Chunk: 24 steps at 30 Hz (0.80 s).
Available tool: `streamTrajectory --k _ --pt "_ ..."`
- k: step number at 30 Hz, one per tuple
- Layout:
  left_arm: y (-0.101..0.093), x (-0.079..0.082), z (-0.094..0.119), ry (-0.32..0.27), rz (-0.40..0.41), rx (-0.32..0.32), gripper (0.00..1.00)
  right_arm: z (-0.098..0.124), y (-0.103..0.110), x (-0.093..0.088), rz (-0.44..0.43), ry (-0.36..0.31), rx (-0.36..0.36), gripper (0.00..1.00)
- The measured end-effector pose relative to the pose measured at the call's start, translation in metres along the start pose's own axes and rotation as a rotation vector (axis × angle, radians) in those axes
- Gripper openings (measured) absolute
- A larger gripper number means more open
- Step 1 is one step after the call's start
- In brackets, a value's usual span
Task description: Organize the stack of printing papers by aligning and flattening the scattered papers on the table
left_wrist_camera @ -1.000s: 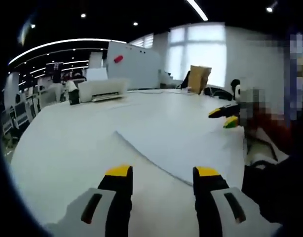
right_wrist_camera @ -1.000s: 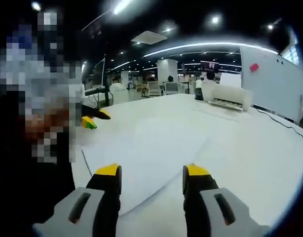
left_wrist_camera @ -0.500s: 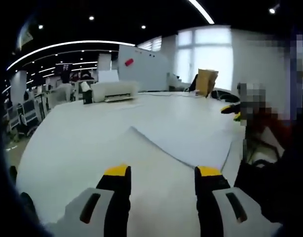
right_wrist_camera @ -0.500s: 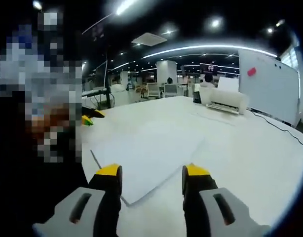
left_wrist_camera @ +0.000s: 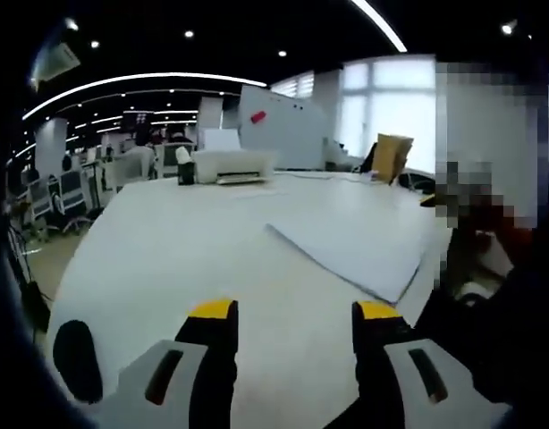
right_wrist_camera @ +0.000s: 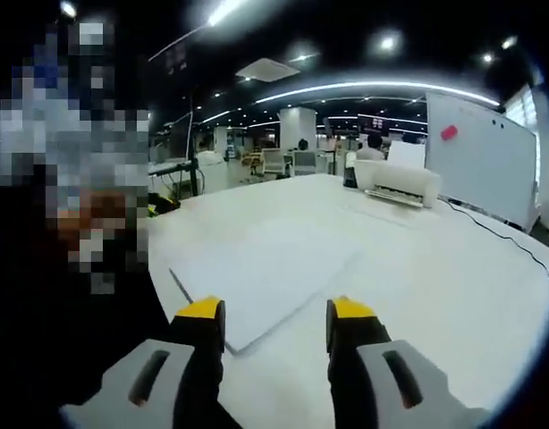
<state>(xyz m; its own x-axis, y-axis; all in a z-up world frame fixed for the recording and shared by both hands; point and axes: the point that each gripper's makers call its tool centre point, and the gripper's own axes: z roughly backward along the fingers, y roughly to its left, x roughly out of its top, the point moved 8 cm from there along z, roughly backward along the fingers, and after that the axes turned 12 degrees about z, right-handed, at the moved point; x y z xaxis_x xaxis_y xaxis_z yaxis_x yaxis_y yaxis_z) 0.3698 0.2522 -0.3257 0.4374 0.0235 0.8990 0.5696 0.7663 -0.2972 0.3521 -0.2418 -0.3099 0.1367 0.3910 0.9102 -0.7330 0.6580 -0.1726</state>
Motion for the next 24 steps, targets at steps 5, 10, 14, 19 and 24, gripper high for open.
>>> streamTrajectory --k 5,10,14,19,24 --pt "-0.001 0.0 0.019 -0.006 -0.008 0.025 0.54 0.008 0.002 0.0 -0.024 -0.005 0.0 0.39" --pt "-0.001 0.0 0.034 -0.023 0.001 0.046 0.54 0.015 0.004 0.004 -0.001 -0.002 0.006 0.33" --pt "0.001 0.001 0.048 -0.035 0.007 0.067 0.54 0.024 0.005 0.01 0.018 -0.009 0.004 0.32" --pt "-0.003 0.001 0.062 -0.03 0.002 0.079 0.54 0.035 0.004 0.017 0.014 -0.032 -0.011 0.33" --pt "-0.005 -0.001 0.079 -0.043 0.009 0.093 0.54 0.046 0.003 0.021 0.007 -0.031 -0.026 0.33"
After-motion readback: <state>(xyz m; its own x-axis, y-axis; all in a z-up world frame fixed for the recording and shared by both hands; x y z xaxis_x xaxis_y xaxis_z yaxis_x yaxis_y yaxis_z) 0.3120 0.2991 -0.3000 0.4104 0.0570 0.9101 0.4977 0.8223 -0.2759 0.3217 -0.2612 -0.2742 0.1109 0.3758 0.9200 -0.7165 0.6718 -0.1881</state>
